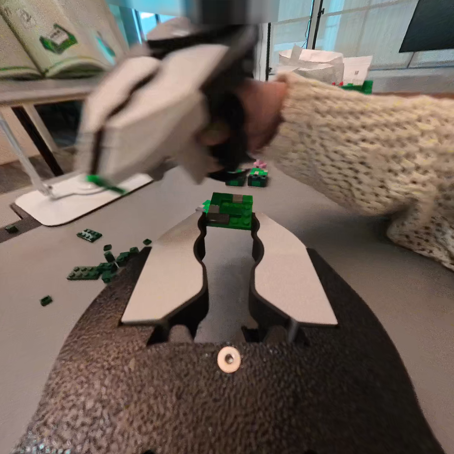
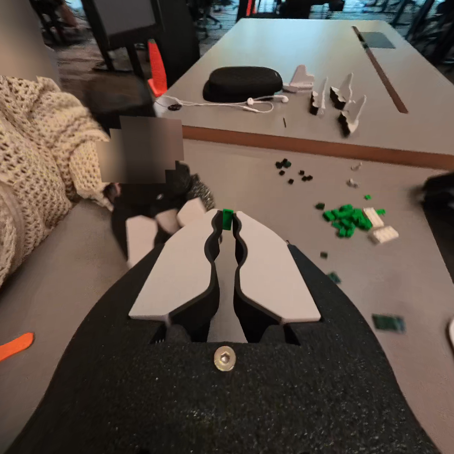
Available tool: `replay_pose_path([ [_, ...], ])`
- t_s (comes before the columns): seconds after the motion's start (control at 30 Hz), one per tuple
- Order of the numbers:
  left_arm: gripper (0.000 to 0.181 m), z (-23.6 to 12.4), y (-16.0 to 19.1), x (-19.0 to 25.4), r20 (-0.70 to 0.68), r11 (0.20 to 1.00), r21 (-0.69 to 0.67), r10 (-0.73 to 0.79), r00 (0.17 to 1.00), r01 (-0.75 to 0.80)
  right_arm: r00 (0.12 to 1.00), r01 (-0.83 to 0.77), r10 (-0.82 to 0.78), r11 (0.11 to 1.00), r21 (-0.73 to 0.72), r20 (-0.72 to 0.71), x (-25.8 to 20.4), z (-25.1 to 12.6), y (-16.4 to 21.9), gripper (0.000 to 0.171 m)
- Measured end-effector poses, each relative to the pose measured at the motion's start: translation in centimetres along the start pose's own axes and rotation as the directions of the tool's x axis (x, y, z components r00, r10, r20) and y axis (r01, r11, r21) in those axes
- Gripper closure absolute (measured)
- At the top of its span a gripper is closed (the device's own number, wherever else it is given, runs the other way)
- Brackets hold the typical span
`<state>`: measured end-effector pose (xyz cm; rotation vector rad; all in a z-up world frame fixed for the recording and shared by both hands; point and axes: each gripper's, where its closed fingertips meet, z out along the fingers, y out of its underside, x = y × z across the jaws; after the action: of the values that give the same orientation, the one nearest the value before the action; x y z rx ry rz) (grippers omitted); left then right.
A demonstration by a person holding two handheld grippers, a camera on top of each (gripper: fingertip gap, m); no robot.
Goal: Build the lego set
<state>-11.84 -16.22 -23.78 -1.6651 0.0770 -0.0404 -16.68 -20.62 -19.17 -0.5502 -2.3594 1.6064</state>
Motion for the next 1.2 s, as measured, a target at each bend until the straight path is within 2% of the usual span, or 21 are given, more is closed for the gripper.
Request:
replay_pose_path([
  [0.1, 0.147, 0.0, 0.1, 0.0, -0.043, 0.995, -0.005, -0.103, 0.994, 0.103, 0.996, -0.028, 0.029, 0.999, 0.019, -0.079, -2.2, -1.9, 2.5, 0.164],
  [0.23, 0.147, 0.0, 0.2, 0.0, -0.067, 0.99, -0.017, -0.141, 0.988, 0.14, 0.985, -0.058, 0.071, 0.994, 0.088, -0.159, -3.3, -3.1, 4.6, 0.164],
  [0.4, 0.147, 0.2, 0.5, 0.5, -0.07, 0.995, -0.041, -0.09, 0.993, 0.088, 0.981, -0.103, 0.128, 0.981, 0.166, -0.146, -3.9, -3.8, 5.3, 0.164],
  [0.67, 0.147, 0.2, 0.4, 0.6, -0.067, 0.997, -0.032, -0.069, 0.995, 0.067, 0.982, -0.089, 0.112, 0.984, 0.155, -0.149, -4.3, -5.1, 6.0, 0.164],
  [0.73, 0.147, 0.2, 0.3, 0.6, -0.07, 0.996, -0.031, -0.08, 0.994, 0.078, 0.982, -0.09, 0.113, 0.984, 0.153, -0.151, -4.3, -5.4, 6.2, 0.171],
  [1.0, 0.147, 0.3, 0.5, 0.9, -0.065, 0.998, -0.046, -0.041, 0.997, 0.038, 0.981, -0.092, 0.112, 0.987, 0.129, -0.158, -4.4, -5.2, 6.4, 0.171],
  [1.07, 0.147, 0.3, 0.5, 0.8, -0.057, 0.998, -0.044, -0.04, 0.998, 0.037, 0.976, -0.093, 0.118, 0.986, 0.14, -0.183, -4.2, -5.3, 6.3, 0.166],
  [1.13, 0.147, 0.3, 0.5, 0.8, -0.063, 0.998, -0.042, -0.045, 0.997, 0.042, 0.972, -0.094, 0.122, 0.985, 0.143, -0.202, -4.3, -5.5, 6.1, 0.155],
  [1.2, 0.147, 0.3, 0.5, 1.5, -0.126, 0.998, -0.05, -0.044, 0.991, 0.038, 0.978, -0.055, 0.073, 0.994, 0.094, -0.195, -5.1, -5.4, 6.4, 0.153],
])
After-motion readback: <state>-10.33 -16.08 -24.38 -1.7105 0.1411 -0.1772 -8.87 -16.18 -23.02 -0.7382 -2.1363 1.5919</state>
